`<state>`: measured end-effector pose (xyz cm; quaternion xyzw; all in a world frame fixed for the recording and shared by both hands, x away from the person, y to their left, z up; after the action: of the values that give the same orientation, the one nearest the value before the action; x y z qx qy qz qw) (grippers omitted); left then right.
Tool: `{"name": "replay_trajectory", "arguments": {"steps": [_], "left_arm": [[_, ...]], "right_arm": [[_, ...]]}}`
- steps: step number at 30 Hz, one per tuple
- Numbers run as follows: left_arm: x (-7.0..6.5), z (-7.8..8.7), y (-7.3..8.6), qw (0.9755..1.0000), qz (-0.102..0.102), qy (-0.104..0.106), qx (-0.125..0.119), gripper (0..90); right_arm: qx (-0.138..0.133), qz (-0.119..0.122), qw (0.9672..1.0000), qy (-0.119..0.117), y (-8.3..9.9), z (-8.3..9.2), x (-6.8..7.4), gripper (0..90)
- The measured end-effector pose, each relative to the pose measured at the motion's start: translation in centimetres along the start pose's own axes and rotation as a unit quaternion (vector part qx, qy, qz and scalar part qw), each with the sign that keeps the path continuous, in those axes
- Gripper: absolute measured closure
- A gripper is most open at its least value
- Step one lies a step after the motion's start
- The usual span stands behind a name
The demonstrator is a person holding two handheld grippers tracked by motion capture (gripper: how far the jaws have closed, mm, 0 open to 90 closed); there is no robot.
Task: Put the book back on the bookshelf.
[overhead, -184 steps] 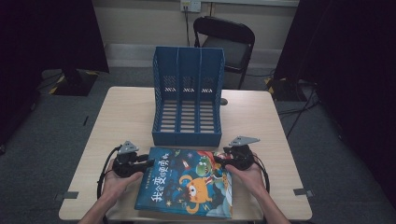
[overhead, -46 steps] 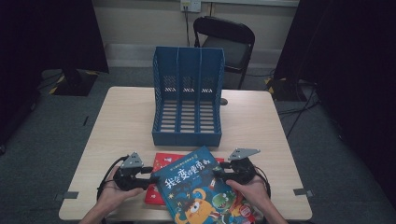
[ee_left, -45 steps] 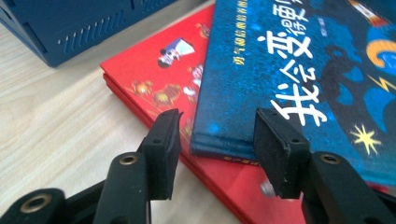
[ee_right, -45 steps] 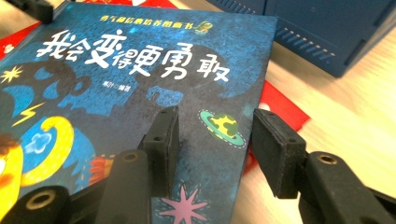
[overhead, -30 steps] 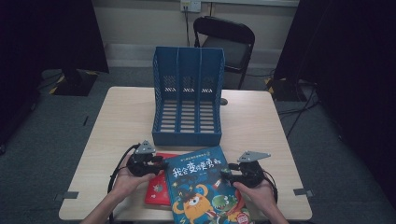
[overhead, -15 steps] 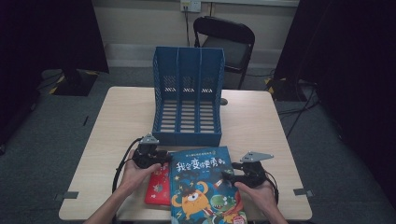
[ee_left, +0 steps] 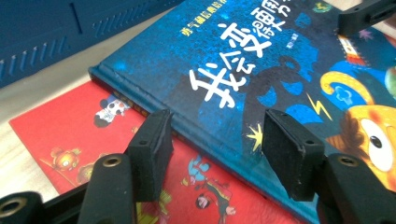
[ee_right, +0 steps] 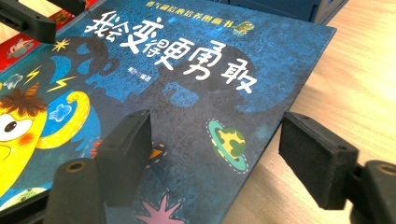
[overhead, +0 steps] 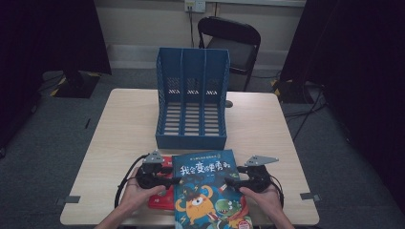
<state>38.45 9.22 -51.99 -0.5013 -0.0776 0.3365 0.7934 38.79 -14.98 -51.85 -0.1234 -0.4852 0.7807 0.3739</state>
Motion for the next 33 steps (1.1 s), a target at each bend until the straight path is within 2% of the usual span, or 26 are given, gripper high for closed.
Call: {"name": "replay_trajectory", "arguments": {"steps": [2,3,6,8,10,12,15,17,22,23,27,33], "left_arm": [[0.2,-0.1,-0.1,1.0000,-0.001,-0.003,-0.005,47.0],[0.7,-0.4,-0.3,0.9999,0.005,-0.003,-0.012,48.4],[1.0,-0.8,-0.6,0.9998,0.008,-0.009,-0.019,48.5],[1.3,-1.2,-0.9,0.9998,0.008,-0.014,-0.012,47.1],[1.4,-1.3,-1.0,0.9999,0.006,-0.013,-0.007,47.2],[1.4,-1.2,-1.0,0.9998,0.012,-0.012,-0.011,48.5],[1.5,-1.2,-0.9,0.9997,0.009,-0.009,-0.021,49.3],[1.3,-1.0,-0.8,0.9997,0.009,-0.013,-0.016,49.1],[0.1,-0.9,-0.4,0.9998,-0.016,-0.009,-0.012,38.2],[-0.2,-0.9,-0.3,0.9999,-0.007,-0.005,-0.011,36.1],[-0.1,-0.8,-0.3,0.9999,-0.007,-0.003,-0.013,36.9],[0.0,-0.8,-0.3,0.9999,-0.008,-0.003,-0.015,37.8]], "right_arm": [[0.005,0.004,1.0000,0.000,0.0,-0.1,0.1,21.8],[0.009,0.007,0.9999,0.005,0.0,-0.1,0.2,19.7],[0.008,0.013,0.9998,0.010,0.0,-0.1,0.3,18.8],[0.007,0.020,0.9996,0.019,0.0,-0.1,0.3,18.3],[0.007,0.018,0.9996,0.021,0.0,-0.1,0.3,18.3],[0.004,0.017,0.9996,0.021,0.0,-0.1,0.3,18.4],[0.007,-0.006,0.9999,0.013,0.1,-0.3,-0.1,15.2],[0.007,-0.012,0.9999,0.010,0.1,-0.3,-0.1,14.9],[0.008,-0.030,0.9995,0.002,0.1,-0.7,-0.3,14.2],[0.009,-0.029,0.9995,0.003,0.0,-0.8,-0.3,13.8],[0.012,-0.025,0.9996,0.004,-0.1,-0.9,-0.4,13.7],[0.002,-0.019,0.9998,0.011,-0.6,-0.6,-0.2,15.4]]}}
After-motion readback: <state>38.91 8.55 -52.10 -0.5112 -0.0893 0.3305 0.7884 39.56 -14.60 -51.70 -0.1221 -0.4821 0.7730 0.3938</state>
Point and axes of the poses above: each handheld gripper's, and its own axes: z roughly backward along the jaws, y roughly out of its underside, x roughly to its left, the point moved 9 cm from there along -z, roughly forward along the jaws, and after that the axes turned 11 degrees about -x, right-handed, at the moved point
